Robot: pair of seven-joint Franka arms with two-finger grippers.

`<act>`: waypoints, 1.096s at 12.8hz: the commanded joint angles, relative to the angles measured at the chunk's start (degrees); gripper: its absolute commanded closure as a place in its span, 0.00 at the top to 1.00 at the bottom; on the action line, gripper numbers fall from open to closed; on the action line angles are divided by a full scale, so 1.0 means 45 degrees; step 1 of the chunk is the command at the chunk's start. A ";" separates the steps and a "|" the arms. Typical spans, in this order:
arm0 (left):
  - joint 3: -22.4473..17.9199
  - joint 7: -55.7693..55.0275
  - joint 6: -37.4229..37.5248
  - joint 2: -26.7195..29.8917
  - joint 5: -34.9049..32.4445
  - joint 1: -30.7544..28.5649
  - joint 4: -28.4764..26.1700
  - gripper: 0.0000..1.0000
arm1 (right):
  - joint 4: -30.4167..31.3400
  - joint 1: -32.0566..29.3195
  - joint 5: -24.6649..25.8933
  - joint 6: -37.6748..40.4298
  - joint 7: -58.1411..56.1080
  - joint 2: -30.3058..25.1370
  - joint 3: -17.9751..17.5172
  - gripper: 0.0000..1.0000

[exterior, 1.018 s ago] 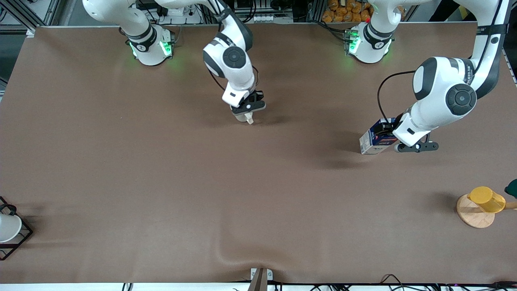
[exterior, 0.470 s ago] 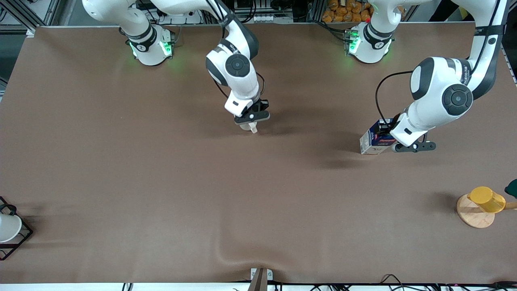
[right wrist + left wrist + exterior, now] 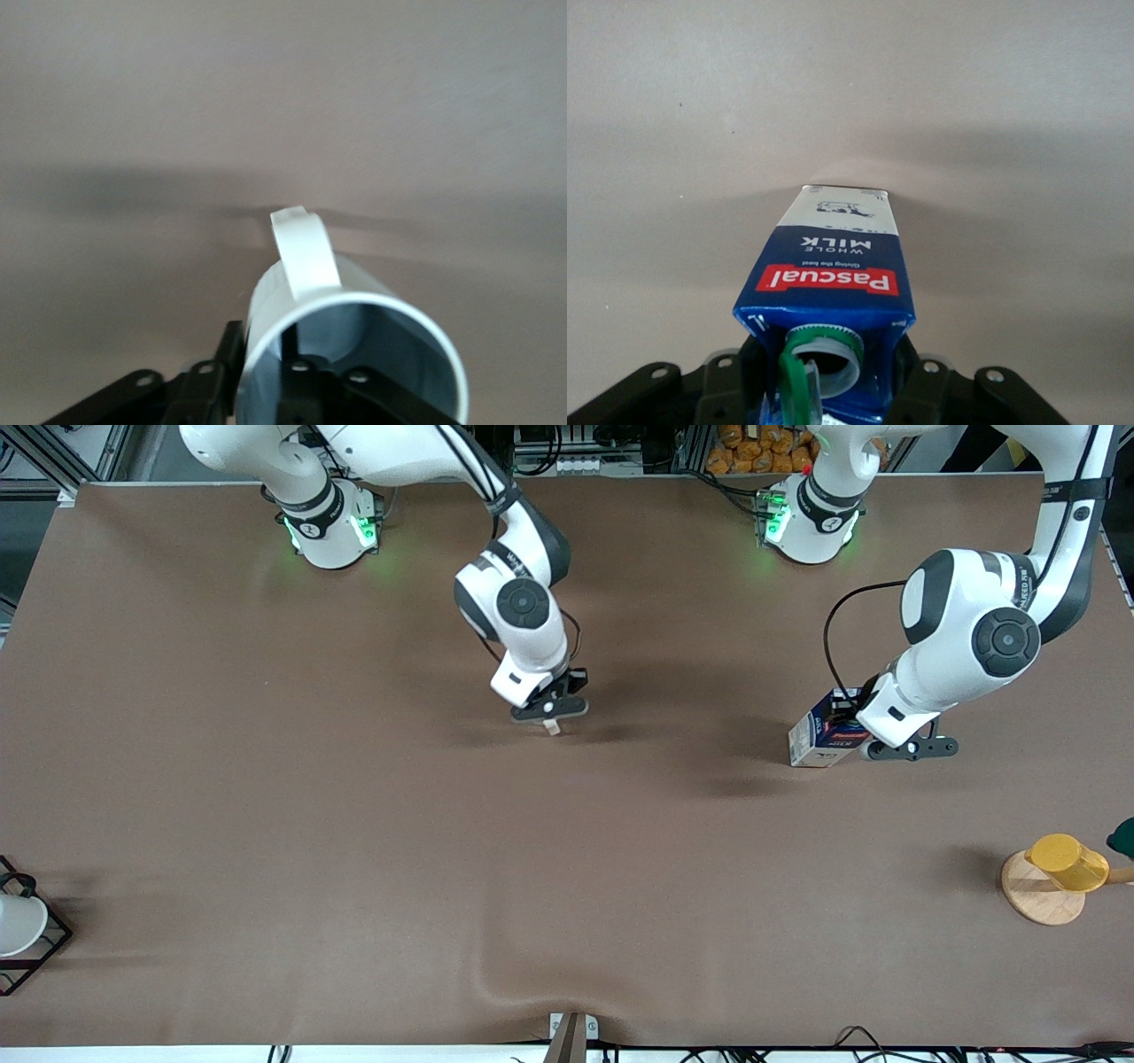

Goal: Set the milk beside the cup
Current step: 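Grasp the white mug with the right gripper while the left gripper grasps the milk, then set the mug down mid-table while the left gripper lifts the milk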

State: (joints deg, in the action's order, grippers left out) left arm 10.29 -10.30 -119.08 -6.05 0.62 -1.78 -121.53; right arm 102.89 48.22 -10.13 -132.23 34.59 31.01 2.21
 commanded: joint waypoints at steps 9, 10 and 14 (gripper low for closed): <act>0.2669 -0.1438 0.1443 -0.0119 0.0252 0.0062 0.1791 0.46 | -0.2084 -0.3638 0.0005 0.5828 -0.2332 -0.3449 0.0272 1.00; 0.3254 -0.2021 0.1443 -0.0120 0.0252 0.0101 0.1791 0.46 | -0.2045 -0.4341 0.0005 0.6120 -0.2973 -0.3821 0.0272 1.00; 0.4470 -0.5202 0.1404 -0.0470 0.0271 0.1327 0.1907 0.46 | -0.2645 -0.6924 0.1715 0.8533 -0.5069 -0.4879 0.0389 1.00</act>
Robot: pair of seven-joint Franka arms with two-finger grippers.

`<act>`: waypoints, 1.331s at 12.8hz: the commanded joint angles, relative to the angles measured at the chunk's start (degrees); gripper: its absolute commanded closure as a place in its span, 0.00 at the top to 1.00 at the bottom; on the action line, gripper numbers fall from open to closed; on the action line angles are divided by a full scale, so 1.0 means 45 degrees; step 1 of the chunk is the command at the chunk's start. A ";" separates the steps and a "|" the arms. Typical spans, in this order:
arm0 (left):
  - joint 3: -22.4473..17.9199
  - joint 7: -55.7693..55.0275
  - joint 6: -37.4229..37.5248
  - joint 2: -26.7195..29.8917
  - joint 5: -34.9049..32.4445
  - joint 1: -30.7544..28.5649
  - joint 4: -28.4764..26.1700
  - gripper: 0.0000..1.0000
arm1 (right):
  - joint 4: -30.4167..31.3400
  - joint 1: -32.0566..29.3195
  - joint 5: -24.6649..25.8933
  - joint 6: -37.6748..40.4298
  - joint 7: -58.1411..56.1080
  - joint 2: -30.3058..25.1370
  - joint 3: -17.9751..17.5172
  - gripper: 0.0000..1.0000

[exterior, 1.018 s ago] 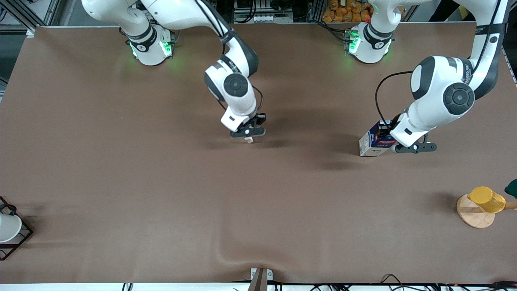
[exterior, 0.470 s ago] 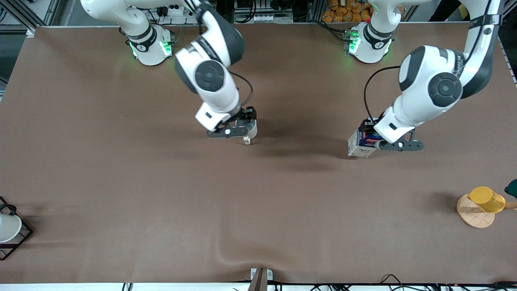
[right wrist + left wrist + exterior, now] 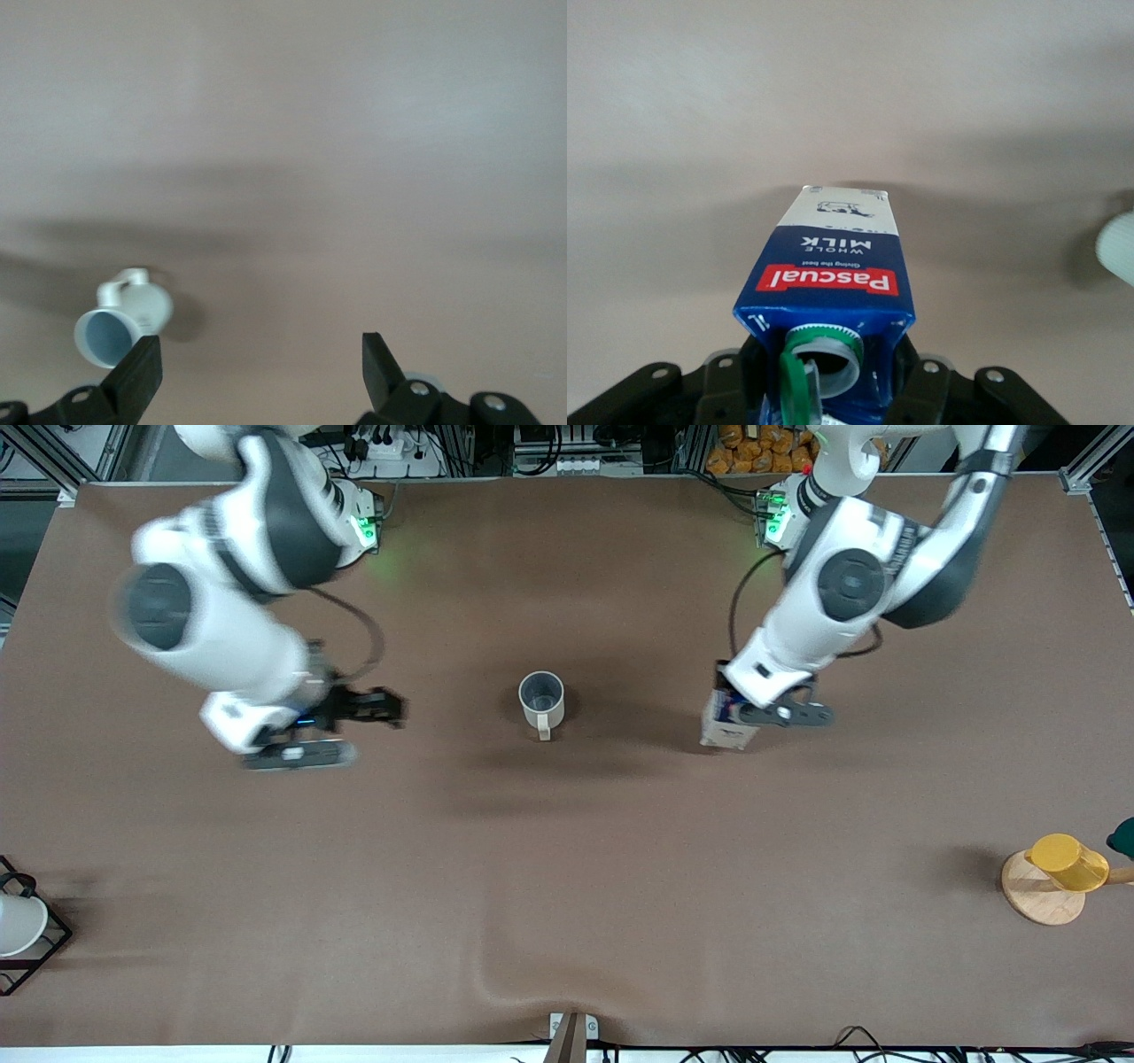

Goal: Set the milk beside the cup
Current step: 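Set the mug down mid-table while the left gripper lifts the milk, then carry the milk carton with the left gripper beside the white mug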

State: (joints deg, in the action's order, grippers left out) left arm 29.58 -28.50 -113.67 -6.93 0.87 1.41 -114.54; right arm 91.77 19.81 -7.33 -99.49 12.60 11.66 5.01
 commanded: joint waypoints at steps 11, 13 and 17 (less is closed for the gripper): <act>0.0126 -0.7979 0.0085 -0.4590 0.0003 0.5679 0.4376 0.45 | -0.1038 -0.3540 0.1181 0.2637 -0.1212 -0.2396 0.0624 1.00; 0.0126 -0.8452 0.0085 -0.4767 -0.0210 0.6149 0.4515 0.45 | -0.1019 -0.4163 0.1180 0.2656 -0.3664 -0.2357 0.0566 1.00; 0.0087 -0.8549 0.0007 -0.5314 -0.0835 0.6795 0.5061 0.45 | -0.1057 -0.4147 0.1337 0.2734 -0.3486 -0.2455 0.0487 1.00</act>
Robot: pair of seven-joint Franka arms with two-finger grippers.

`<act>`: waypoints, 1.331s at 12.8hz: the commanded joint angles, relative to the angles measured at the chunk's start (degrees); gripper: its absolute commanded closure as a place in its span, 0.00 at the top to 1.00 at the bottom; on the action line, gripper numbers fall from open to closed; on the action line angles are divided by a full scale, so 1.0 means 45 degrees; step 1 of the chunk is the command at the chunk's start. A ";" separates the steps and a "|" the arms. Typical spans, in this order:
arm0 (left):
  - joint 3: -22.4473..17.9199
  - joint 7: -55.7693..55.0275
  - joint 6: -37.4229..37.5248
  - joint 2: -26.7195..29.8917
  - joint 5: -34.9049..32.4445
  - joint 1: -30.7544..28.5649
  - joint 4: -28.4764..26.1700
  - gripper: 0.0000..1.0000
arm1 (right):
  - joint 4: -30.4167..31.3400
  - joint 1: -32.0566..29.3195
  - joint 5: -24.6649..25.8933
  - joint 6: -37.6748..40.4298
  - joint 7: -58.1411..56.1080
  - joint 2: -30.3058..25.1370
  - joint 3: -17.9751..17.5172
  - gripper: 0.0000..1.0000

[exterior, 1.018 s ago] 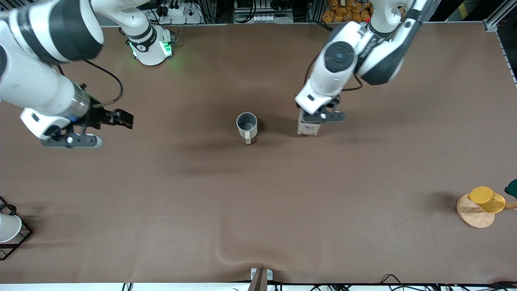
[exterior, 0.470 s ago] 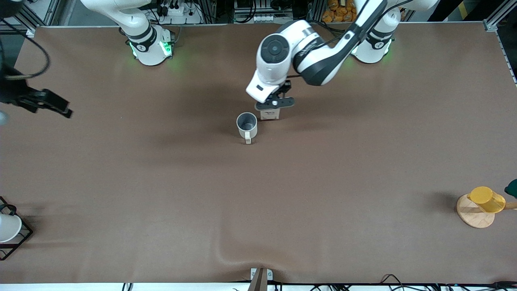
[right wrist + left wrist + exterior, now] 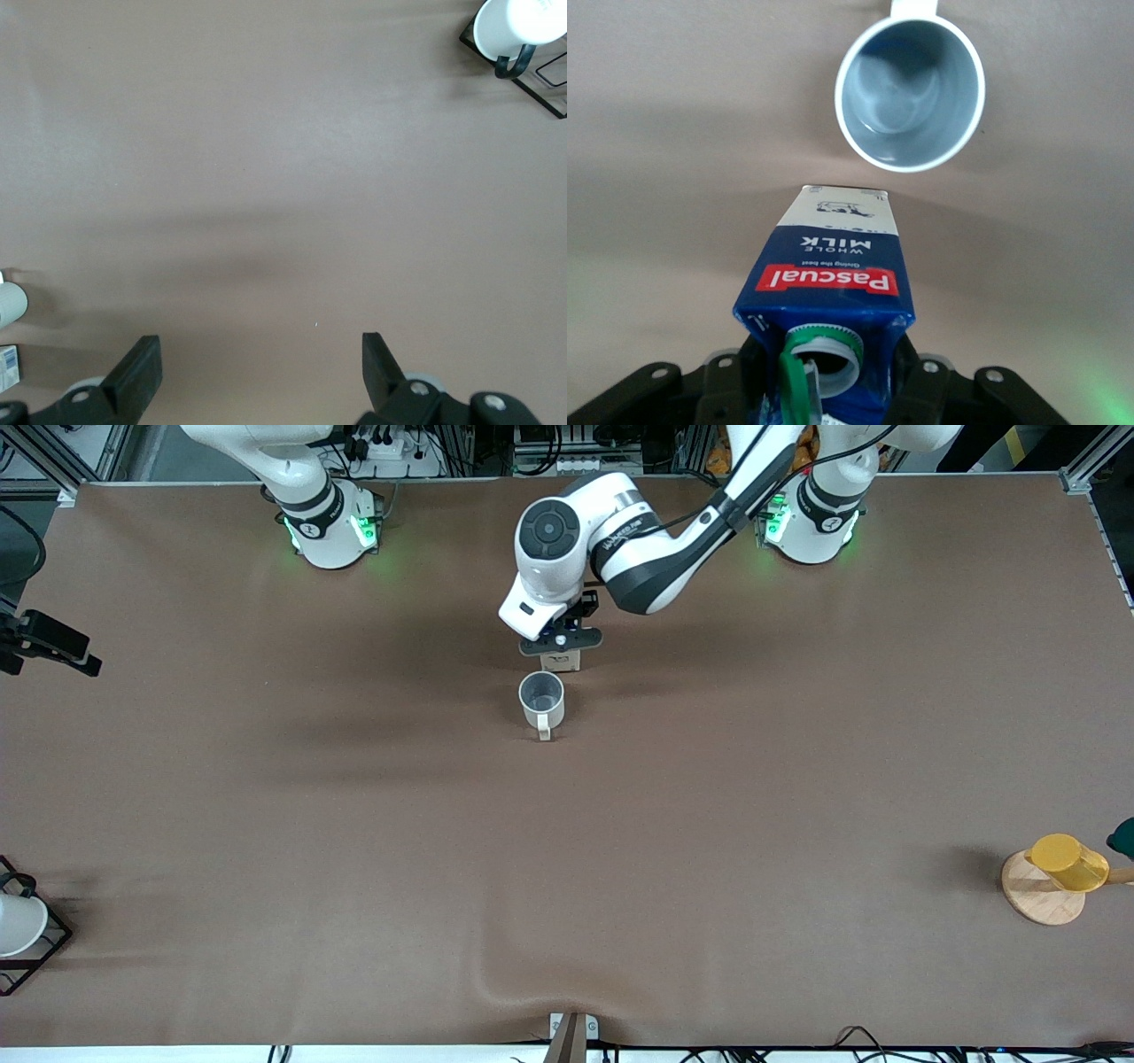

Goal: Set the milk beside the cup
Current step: 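Carry the milk carton with the left gripper beside the white mug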

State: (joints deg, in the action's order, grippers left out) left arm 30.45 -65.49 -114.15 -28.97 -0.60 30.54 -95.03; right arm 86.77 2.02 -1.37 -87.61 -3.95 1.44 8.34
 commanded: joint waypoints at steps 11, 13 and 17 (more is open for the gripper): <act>-0.0127 -0.0718 -0.0083 -0.0924 -0.1506 0.0614 0.1428 0.45 | -0.0102 0.0410 0.0108 0.0231 0.1658 -0.0086 -0.0271 1.00; -0.0127 -0.0876 -0.0083 -0.1159 -0.1507 0.0654 0.1683 0.45 | -0.0160 0.0294 0.0030 0.0231 0.1678 -0.0028 -0.0233 1.00; -0.0127 -0.0857 -0.0083 -0.1179 -0.1526 0.0654 0.1684 0.56 | -0.0434 0.0234 0.0108 0.0348 0.1581 -0.0008 -0.0193 1.00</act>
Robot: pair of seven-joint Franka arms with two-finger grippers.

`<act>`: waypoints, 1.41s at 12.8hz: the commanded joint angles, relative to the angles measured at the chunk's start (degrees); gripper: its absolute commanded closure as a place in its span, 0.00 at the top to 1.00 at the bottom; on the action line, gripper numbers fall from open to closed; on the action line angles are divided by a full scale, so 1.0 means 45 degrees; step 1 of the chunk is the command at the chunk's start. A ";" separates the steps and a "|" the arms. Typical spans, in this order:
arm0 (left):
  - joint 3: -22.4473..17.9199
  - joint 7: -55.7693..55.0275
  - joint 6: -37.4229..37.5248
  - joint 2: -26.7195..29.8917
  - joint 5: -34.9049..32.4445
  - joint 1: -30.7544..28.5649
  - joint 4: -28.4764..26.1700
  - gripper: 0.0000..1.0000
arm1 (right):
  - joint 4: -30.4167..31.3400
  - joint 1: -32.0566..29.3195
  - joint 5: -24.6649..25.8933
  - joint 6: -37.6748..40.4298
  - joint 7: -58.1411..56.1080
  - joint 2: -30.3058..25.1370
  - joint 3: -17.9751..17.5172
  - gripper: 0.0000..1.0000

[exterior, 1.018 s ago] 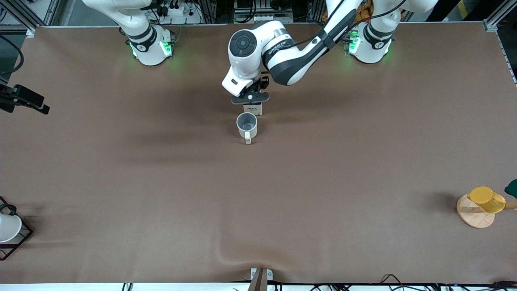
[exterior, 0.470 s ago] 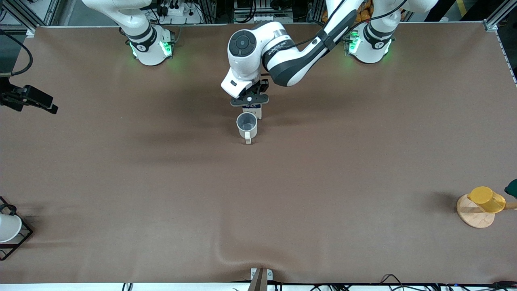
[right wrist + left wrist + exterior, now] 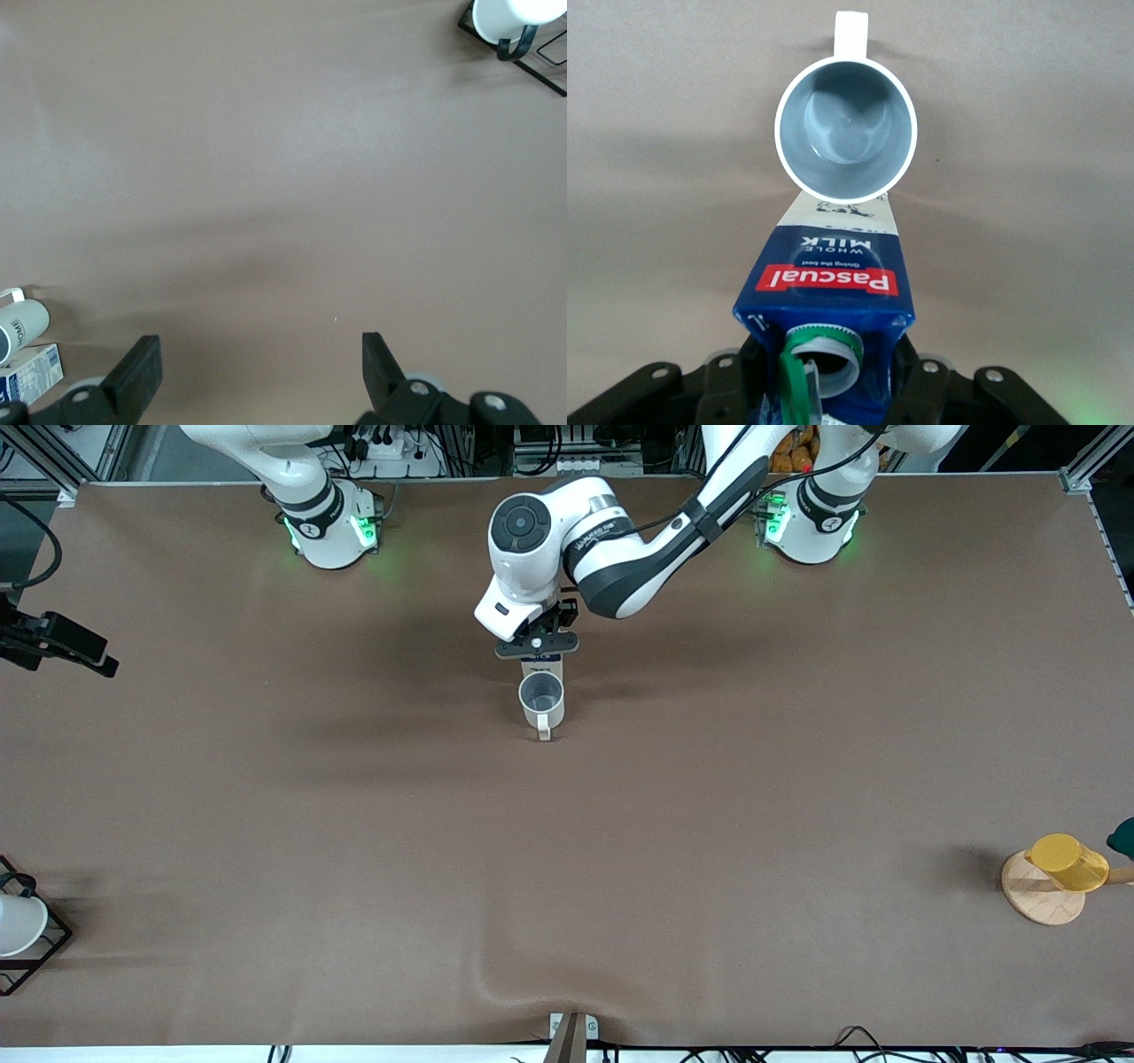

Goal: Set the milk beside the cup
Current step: 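Carry the milk carton with the left gripper beside the white mug, then lower the milk beside the mug and open the left gripper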

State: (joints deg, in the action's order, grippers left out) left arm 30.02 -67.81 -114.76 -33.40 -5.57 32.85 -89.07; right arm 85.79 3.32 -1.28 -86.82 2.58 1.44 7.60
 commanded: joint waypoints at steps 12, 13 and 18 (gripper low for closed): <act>-0.0010 -0.0516 0.2060 0.2964 -0.0774 -0.1437 0.0690 1.00 | -0.0821 -0.0170 0.0129 0.0056 0.0051 0.0207 0.0029 1.00; -0.0010 -0.0497 0.2334 0.3433 -0.0793 -0.1847 0.0729 1.00 | -0.0918 -0.0171 0.0148 0.0056 0.0148 0.0208 0.0029 1.00; 0.0010 0.0048 0.2454 0.4785 -0.0891 -0.4680 0.1351 1.00 | -0.0958 -0.0249 0.0128 0.0056 0.0149 0.0188 0.0029 1.00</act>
State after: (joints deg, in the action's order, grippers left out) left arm 29.54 -68.27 -104.38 -12.57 -8.33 14.31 -84.41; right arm 82.60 2.71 -1.13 -87.11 2.61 2.07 8.13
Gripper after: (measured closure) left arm 0.000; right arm 0.000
